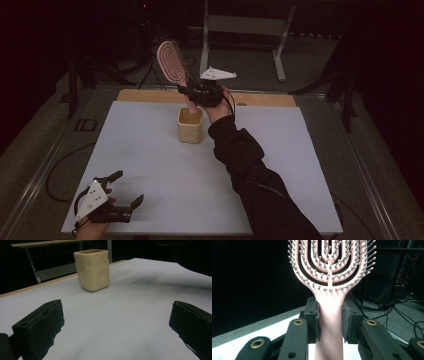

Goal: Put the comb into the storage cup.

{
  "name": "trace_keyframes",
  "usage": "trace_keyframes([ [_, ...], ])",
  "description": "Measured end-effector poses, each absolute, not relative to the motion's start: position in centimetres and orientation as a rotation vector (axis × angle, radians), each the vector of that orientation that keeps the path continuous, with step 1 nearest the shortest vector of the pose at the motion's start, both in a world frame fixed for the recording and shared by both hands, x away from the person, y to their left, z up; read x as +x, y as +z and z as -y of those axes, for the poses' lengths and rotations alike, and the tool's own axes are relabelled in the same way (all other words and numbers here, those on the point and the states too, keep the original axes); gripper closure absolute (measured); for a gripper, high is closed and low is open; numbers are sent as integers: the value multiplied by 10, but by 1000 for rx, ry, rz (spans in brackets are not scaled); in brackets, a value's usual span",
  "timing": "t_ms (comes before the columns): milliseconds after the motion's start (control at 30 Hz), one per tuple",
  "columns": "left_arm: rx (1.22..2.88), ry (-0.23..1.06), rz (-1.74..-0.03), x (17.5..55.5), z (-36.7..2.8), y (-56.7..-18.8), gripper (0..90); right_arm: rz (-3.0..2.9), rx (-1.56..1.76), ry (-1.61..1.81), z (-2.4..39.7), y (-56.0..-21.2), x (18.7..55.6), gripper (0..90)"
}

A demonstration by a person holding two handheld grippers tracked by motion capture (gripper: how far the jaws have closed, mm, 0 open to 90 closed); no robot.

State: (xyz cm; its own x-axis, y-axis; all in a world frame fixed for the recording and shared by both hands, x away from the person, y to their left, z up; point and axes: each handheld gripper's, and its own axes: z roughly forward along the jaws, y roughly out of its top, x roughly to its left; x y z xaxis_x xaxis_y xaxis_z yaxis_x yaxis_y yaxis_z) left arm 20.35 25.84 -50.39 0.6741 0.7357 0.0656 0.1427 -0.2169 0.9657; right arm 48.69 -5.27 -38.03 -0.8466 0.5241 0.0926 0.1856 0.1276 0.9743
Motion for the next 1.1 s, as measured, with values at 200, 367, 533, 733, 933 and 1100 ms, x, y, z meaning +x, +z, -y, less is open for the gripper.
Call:
trace_keyframes([
  [200, 1732, 638, -710, 203, -258, -504, 0, -2160, 687, 1777, 53, -392, 489, 700],
  [367, 1733, 638, -711, 203, -258, -504, 0, -2167, 693, 1781, 53, -402, 491, 700],
  [533, 1734, 639, -709, 203, -258, -504, 0, -2186, 689, 1784, 52, -411, 492, 700],
  [733, 1736, 637, -708, 203, -258, -504, 0, -2203, 683, 1778, 53, -422, 494, 700],
  [933, 1738, 637, -709, 204, -258, -504, 0, -2235, 653, 1761, 52, -432, 494, 699],
  [1100, 1739, 636, -710, 204, -258, -505, 0, -2253, 658, 1750, 53, -440, 494, 698],
])
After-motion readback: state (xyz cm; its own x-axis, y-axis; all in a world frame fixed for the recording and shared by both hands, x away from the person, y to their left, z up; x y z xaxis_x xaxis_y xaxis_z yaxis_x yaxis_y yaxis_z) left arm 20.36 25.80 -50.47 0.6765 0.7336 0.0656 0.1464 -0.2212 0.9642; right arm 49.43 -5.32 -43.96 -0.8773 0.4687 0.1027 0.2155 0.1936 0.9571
